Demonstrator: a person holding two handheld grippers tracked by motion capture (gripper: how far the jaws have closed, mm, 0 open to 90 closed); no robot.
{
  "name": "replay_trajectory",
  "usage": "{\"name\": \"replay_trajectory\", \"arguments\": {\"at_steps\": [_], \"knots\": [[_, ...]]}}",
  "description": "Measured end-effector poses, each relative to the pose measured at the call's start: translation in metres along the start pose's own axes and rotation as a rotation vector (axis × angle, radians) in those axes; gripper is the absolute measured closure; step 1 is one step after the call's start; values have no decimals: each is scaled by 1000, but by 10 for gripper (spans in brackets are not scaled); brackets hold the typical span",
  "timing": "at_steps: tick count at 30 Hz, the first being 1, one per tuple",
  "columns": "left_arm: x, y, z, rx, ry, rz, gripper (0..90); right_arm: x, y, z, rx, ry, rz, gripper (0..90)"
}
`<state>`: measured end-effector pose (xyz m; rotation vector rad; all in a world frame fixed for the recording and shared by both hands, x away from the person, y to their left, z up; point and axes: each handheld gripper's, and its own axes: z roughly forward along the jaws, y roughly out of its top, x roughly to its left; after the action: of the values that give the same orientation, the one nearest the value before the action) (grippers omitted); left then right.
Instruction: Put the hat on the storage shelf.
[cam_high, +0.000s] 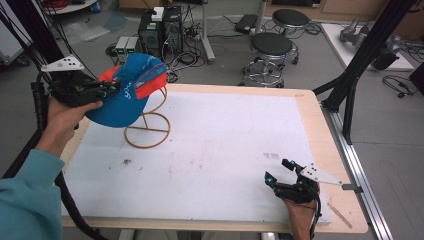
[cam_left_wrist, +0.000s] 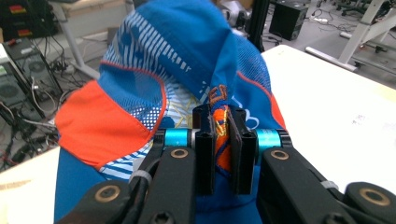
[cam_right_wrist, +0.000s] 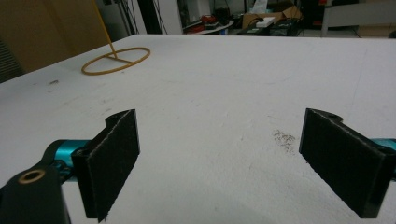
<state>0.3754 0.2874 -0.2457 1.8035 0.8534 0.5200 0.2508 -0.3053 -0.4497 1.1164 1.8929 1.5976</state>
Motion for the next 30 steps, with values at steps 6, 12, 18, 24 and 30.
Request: {"name": "replay_trajectory", "arguments": {"at_steps": [6,12,18,24,30], "knots": [[0,-7,-2,-6,-2,-9,816,0,0,0,2,-1,3,112],[-1,-11,-3,-20,-9,-26,793,-1,0,0,1,3,8,112],[-1,-18,-4,-24,-10,-45,727,-2,0,0,-3,6,14,112],[-1,-24,-3,-37,-1,-55,699,-1,0,0,-2,3,14,112],[-3,-26,-4,-63,-4,-67,518,-1,0,0,-1,4,16,112]]}}
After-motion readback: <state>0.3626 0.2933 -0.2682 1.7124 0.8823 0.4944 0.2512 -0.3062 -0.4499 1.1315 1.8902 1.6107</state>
